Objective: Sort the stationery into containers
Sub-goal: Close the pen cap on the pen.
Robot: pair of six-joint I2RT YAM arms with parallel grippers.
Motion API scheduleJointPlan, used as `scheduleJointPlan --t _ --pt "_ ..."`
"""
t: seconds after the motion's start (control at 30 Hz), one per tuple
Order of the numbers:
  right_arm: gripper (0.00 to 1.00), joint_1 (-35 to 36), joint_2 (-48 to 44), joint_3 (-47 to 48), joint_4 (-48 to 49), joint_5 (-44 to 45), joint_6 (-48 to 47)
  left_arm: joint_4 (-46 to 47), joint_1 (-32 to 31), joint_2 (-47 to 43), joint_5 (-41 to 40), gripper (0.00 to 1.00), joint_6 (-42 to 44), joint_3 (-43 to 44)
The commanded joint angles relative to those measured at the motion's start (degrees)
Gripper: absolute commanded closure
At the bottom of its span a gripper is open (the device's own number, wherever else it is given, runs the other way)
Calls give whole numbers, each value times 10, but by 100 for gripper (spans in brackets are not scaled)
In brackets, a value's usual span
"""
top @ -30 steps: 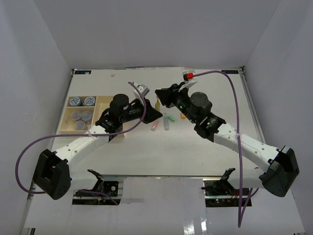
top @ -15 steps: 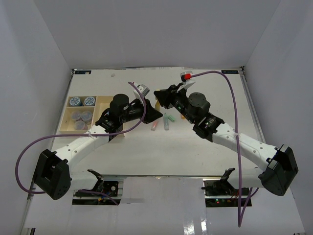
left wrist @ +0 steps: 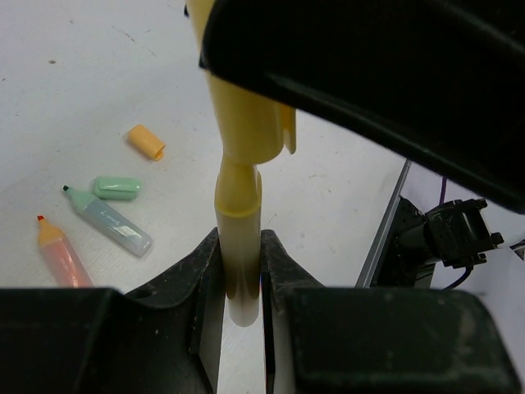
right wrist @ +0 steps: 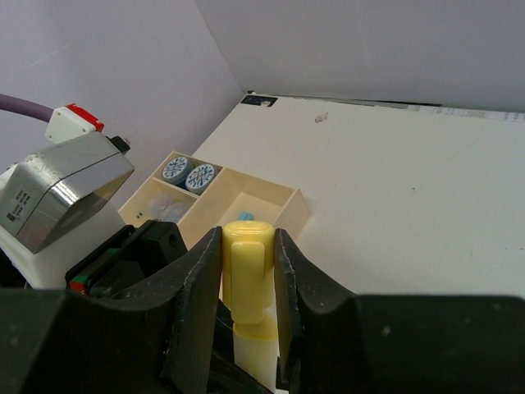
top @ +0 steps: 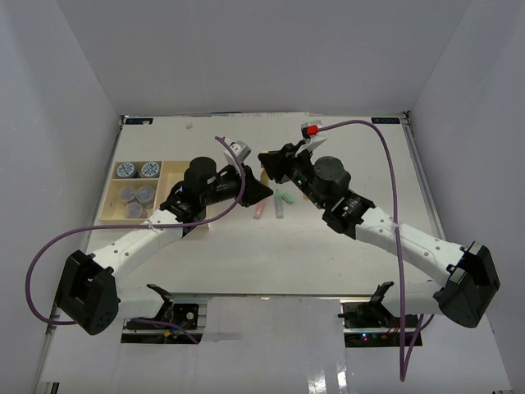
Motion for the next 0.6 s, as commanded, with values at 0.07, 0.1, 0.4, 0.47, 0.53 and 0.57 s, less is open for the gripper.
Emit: scheduleJointPlan --t 0.07,0.1,0.4,0.47,0.53,0.57 --pt "92 10 12 -4 -1 29 -18 14 -5 -11 -1 78 -1 27" --pt "92 11 13 -3 -4 31 -19 13 -6 -12 -2 78 -1 27" --pt "92 29 11 -4 -13 50 -27 13 -8 -16 -18 79 -2 28" --pt "92 32 10 1 -27 53 -30 13 -8 -16 -23 80 -2 30" --pt "92 36 11 7 -47 57 -32 13 -8 -15 -26 81 -1 31" --pt "92 38 11 9 -53 62 -34 13 -8 -15 -29 81 0 33"
